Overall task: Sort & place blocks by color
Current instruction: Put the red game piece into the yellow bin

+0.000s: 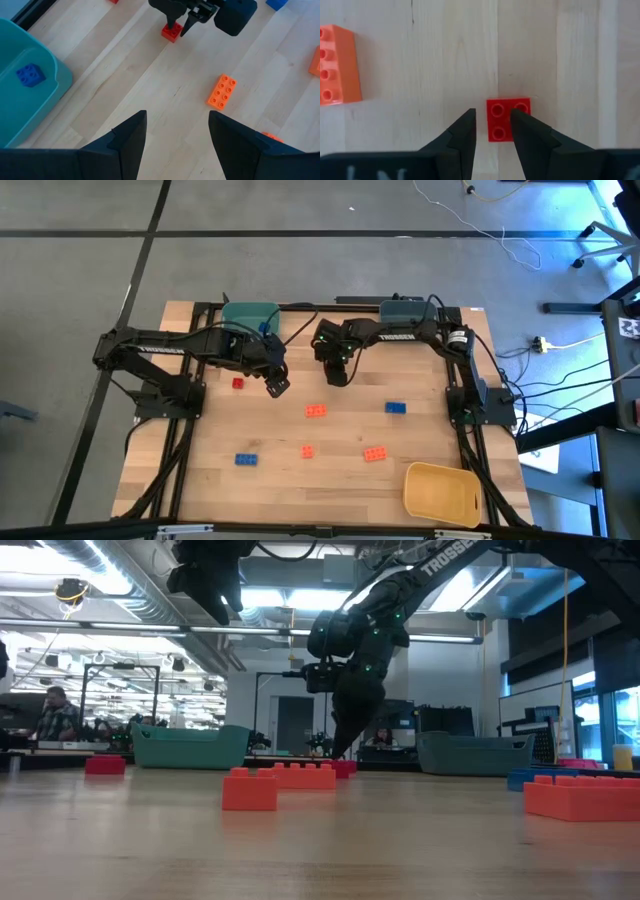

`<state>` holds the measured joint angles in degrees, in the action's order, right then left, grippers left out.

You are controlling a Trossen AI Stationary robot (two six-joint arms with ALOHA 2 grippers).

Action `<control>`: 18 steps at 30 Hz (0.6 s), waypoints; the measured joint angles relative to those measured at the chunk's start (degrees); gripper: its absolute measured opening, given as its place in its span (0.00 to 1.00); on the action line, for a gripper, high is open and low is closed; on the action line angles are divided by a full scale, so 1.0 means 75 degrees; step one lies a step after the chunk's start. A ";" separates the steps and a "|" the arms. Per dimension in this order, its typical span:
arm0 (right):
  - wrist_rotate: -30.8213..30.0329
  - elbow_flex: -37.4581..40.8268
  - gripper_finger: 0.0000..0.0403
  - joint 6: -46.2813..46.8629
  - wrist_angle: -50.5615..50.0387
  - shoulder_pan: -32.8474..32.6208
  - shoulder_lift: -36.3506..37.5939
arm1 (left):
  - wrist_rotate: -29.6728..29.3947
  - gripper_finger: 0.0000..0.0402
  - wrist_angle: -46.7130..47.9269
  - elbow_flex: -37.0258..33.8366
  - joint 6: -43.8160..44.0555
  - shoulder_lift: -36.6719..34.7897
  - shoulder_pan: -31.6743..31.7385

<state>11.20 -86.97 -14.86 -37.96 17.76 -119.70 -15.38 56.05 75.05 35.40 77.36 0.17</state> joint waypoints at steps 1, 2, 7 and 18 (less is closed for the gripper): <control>0.0002 -0.0001 0.30 0.0007 -0.0007 0.0000 0.0000 | 0.0000 0.52 0.0000 0.0000 0.0000 0.0003 -0.0001; 0.0022 -0.0002 0.30 -0.0022 -0.0015 0.0000 0.0000 | 0.0000 0.52 0.0000 0.0000 0.0000 0.0000 0.0001; 0.0242 -0.0005 0.30 -0.0055 -0.0111 0.0000 0.0003 | -0.0001 0.52 -0.0003 0.0000 0.0000 0.0000 0.0001; 0.0820 -0.0008 0.39 -0.0081 -0.0340 0.0003 0.0009 | -0.0003 0.52 -0.0003 0.0000 0.0000 0.0000 0.0001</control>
<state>17.35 -87.02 -15.46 -40.52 17.78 -119.63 -15.40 56.03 75.05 35.40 77.36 0.18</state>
